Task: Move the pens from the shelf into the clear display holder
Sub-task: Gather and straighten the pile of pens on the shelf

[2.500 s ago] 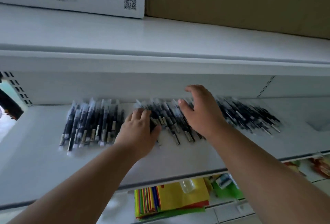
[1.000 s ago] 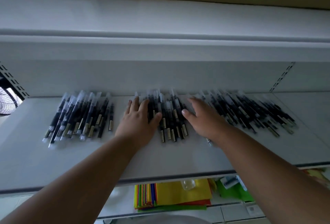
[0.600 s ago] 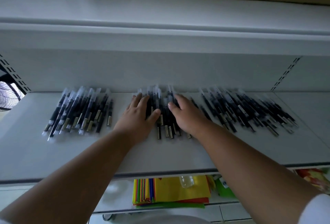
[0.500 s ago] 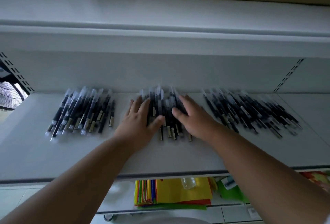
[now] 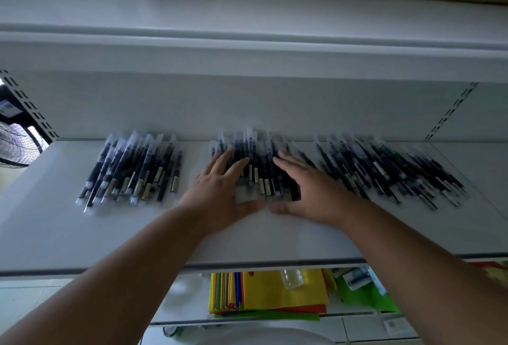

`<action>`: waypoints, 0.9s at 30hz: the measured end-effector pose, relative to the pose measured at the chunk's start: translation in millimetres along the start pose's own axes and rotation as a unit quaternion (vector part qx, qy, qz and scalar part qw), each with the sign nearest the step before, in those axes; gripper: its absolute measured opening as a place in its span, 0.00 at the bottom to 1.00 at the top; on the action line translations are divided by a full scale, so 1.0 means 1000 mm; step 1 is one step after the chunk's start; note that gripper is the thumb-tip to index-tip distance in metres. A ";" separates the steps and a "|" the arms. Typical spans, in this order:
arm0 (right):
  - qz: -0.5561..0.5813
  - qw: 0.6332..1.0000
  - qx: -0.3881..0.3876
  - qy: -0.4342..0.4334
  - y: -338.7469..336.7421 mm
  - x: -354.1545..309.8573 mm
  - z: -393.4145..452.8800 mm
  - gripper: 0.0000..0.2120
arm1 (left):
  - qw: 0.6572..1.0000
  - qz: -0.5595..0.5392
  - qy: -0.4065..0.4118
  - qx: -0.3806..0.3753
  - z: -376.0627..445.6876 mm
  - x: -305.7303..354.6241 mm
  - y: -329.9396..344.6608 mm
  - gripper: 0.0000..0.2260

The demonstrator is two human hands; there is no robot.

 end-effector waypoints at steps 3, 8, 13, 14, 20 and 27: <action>-0.001 1.000 0.016 -0.012 0.002 -0.001 0.000 0.46 | 1.000 -0.004 -0.003 0.016 0.001 0.000 -0.002 0.37; 0.011 0.999 0.035 -0.020 0.004 -0.005 0.004 0.45 | 0.999 -0.013 -0.008 0.038 0.005 -0.004 -0.003 0.30; 0.022 0.994 0.102 -0.013 -0.012 -0.001 -0.004 0.43 | 0.998 -0.019 -0.015 0.059 0.006 -0.012 -0.009 0.37; 0.005 0.995 0.096 -0.006 -0.013 0.001 -0.003 0.42 | 0.999 -0.021 -0.016 0.046 0.006 -0.011 -0.008 0.41; 0.056 0.992 0.097 0.060 0.001 0.003 0.007 0.31 | 0.997 -0.042 -0.050 0.028 0.007 -0.010 -0.005 0.34; 0.039 0.992 0.092 0.074 0.000 -0.002 0.015 0.31 | 0.998 -0.027 -0.054 0.012 0.014 -0.008 -0.002 0.32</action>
Point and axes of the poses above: each hand's wrist, its own z-axis towards the middle knuckle, its own y-axis out of the palm, x = y × z, the point moved 2 cm from there along z, towards the middle knuckle, and after that the axes turned 15 degrees about z, right-handed, at the moved point
